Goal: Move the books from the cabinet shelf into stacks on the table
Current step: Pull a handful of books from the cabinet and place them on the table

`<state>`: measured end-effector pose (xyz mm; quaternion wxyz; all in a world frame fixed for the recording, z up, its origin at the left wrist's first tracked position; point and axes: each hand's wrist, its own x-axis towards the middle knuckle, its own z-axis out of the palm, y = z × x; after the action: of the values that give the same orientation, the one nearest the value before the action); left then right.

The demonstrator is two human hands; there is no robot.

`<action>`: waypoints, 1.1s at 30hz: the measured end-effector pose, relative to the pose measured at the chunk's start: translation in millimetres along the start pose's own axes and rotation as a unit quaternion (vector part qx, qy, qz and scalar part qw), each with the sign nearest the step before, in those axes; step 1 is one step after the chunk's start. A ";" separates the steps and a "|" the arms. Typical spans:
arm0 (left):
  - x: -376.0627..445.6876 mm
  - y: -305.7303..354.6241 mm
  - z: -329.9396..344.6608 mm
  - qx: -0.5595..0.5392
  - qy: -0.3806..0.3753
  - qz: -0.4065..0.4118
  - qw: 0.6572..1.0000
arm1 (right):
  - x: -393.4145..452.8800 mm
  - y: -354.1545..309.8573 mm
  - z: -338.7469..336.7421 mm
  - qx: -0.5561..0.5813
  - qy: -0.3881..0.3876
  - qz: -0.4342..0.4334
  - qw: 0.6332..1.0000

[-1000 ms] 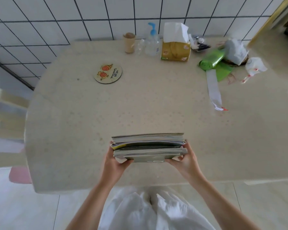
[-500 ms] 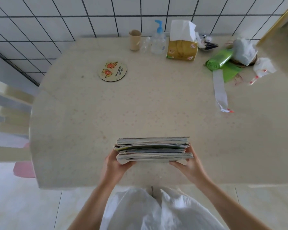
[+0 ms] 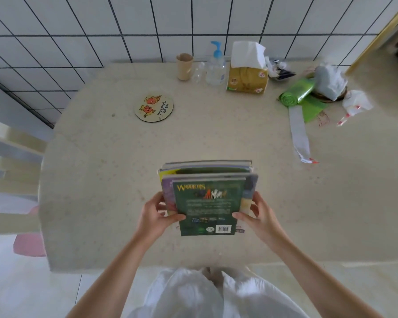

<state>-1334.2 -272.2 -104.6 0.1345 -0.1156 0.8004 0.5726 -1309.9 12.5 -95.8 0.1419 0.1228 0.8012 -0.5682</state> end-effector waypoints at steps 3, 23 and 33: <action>14.3 21.3 -3.4 -0.010 0.006 -0.021 1.000 | 16.5 -22.0 -5.1 0.046 -0.008 0.044 0.998; 99.2 24.4 23.6 -0.107 -0.028 -0.288 0.951 | 125.8 -30.6 10.6 0.094 -0.057 0.306 0.946; 102.2 26.7 30.2 -0.072 0.044 -0.300 0.950 | 130.4 -35.9 12.9 0.071 -0.070 0.327 0.940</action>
<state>-1436.5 -238.3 -125.8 0.2561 -0.3846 0.6907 0.5562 -1442.8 -6.6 -116.3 0.3666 0.3473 0.6628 -0.5529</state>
